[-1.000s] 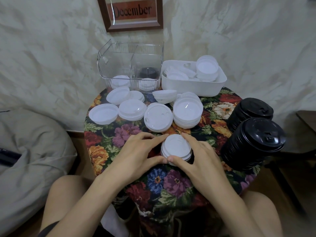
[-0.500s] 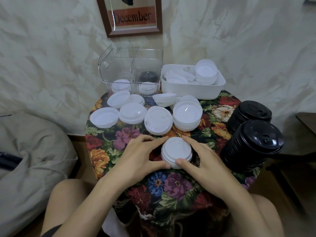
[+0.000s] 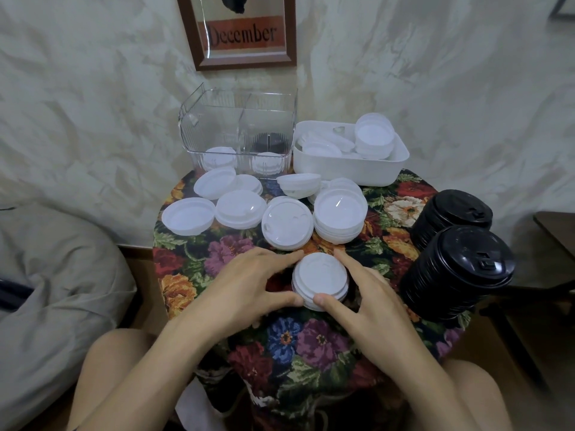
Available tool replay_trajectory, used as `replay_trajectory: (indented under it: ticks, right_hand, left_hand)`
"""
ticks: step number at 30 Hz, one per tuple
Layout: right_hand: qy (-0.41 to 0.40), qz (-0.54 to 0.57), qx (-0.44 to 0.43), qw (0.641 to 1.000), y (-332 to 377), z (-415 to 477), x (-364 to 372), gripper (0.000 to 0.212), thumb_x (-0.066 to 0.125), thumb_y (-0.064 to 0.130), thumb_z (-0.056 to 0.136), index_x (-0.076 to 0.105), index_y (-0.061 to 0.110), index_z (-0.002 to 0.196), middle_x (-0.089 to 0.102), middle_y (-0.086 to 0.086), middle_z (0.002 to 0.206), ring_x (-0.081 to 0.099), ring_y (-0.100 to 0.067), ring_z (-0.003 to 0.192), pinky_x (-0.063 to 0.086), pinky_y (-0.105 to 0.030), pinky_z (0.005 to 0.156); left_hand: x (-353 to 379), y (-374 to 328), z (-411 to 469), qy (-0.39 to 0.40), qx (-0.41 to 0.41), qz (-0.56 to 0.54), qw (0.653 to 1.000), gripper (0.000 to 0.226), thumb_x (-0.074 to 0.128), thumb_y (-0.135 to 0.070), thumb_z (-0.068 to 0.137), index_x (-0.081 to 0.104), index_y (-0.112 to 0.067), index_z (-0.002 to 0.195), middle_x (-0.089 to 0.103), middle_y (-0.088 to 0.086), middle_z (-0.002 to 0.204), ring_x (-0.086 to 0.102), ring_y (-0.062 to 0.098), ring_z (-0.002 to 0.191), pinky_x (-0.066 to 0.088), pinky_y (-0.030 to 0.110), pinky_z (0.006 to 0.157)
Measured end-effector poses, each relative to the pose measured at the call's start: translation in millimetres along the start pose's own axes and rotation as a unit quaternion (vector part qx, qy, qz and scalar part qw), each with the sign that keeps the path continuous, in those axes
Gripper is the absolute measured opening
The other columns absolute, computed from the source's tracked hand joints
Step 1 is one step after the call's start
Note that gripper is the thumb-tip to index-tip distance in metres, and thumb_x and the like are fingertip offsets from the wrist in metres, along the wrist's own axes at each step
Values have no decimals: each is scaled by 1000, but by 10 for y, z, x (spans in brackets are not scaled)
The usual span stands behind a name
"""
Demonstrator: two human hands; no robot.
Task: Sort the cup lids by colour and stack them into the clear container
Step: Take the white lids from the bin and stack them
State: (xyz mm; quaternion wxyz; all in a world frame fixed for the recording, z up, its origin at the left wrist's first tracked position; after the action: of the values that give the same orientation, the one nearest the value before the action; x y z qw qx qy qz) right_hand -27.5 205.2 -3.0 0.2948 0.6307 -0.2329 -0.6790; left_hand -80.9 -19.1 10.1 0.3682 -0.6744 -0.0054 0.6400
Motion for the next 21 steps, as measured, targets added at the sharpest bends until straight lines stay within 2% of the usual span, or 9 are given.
replay_trajectory:
  ticks: [2,5,7,9,11,13,17,19,21]
  right_hand:
    - [8,8,3,1000,-6,24,-21,78,68,62,88,23,60,151,36,32,136,30,14,124,31,-18,98]
    - [14,11,6,1000,15,34,-27,67,68,63,87,25,70,138,36,38,130,35,12,120,32,-22,96]
    - [10,7,5,1000,12,25,-9,66,67,64,87,30,65,141,36,36,128,37,9,118,32,-21,94]
    - [6,5,5,1000,3,18,5,65,65,65,88,30,63,142,34,38,126,36,9,116,32,-20,93]
    - [7,5,6,1000,-4,17,10,65,64,66,88,31,62,143,34,38,126,35,9,116,31,-20,94]
    - [11,8,7,1000,-6,19,7,64,64,67,87,30,63,142,32,41,126,34,15,113,30,-19,94]
    - [18,4,0,1000,-19,32,14,64,63,70,84,24,71,135,25,50,128,23,34,116,29,-15,94]
    - [22,2,1,1000,-24,36,18,62,63,71,84,23,74,131,25,49,129,22,34,116,29,-15,95]
    - [21,1,-1,1000,-21,38,18,61,63,71,84,22,75,129,26,48,129,23,33,117,30,-14,93]
  left_hand:
    - [-176,15,16,-38,-15,-52,998,51,69,-52,90,60,-44,140,65,-30,128,56,-11,115,43,18,96]
    - [-390,25,200,-137,-35,-94,985,24,70,-35,95,75,-36,118,73,-25,99,63,-3,88,51,26,81]
    - [-476,5,471,-196,-27,-65,978,21,70,-32,96,75,-32,116,72,-21,99,62,0,86,50,28,81]
    - [-517,38,817,-217,-26,-19,976,28,69,-30,96,71,-30,124,72,-16,107,63,6,93,50,33,87]
    - [-525,141,1165,-196,-27,41,979,38,70,-31,95,67,-28,132,72,-8,120,64,16,101,51,39,91]
    - [-516,240,1412,-161,-30,93,982,42,72,-34,93,67,-28,134,71,-6,125,63,22,108,50,39,89]
    - [-548,348,1560,-149,-21,122,981,19,72,-27,94,77,-23,111,75,0,102,63,25,102,39,32,73]
    - [-626,389,1499,-177,-27,105,978,13,70,-21,94,79,-20,104,75,3,94,63,26,96,36,31,70]
    - [-713,455,1399,-196,-29,114,974,13,69,-18,94,78,-19,104,76,4,95,63,28,95,37,32,70]
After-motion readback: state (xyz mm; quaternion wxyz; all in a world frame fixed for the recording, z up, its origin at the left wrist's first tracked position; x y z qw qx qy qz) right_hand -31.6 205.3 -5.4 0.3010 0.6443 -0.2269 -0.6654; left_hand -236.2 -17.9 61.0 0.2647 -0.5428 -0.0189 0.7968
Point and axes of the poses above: each hand's wrist, its own z-axis towards the middle knuckle, its own x-axis out of the palm, y = z × x, the point moved 1 cm from there along z, towards the middle knuckle
